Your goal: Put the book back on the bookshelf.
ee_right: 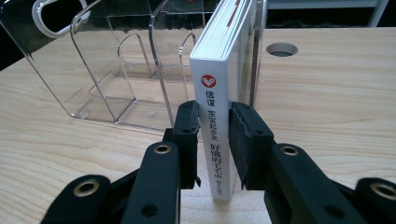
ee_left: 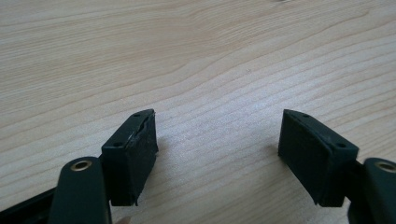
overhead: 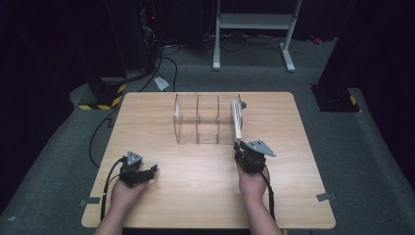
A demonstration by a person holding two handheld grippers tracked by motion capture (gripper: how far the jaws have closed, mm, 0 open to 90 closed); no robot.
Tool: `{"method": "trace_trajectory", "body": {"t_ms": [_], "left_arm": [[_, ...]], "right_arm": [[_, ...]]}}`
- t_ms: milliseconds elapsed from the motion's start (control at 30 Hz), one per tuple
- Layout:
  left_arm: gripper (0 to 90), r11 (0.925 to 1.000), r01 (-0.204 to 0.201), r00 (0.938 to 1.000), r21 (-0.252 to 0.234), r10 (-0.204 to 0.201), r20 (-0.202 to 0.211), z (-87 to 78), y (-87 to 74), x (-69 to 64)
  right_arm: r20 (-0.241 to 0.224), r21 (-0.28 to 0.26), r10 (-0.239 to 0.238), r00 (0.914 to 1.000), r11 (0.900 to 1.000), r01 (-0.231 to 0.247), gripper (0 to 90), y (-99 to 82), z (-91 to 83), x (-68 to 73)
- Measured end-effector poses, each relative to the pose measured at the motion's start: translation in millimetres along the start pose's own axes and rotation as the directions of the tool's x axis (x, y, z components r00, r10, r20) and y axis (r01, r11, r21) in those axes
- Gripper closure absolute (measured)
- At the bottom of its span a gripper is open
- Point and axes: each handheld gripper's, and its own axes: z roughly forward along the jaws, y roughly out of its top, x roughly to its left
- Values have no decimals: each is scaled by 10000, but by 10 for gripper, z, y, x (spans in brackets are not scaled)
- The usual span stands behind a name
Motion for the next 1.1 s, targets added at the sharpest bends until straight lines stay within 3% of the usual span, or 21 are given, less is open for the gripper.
{"method": "trace_trajectory", "body": {"t_ms": [667,1100], "left_arm": [[281,10000,3,10000,3,-3,3,-1,-1,0],[281,10000,13,10000,-15,-13,1,0,-1,0]], "right_arm": [[354,-32,329,9988,9995,-328,731,54,98,11],[516,-83,286,9983,9996,-282,732,79,154,11]]}}
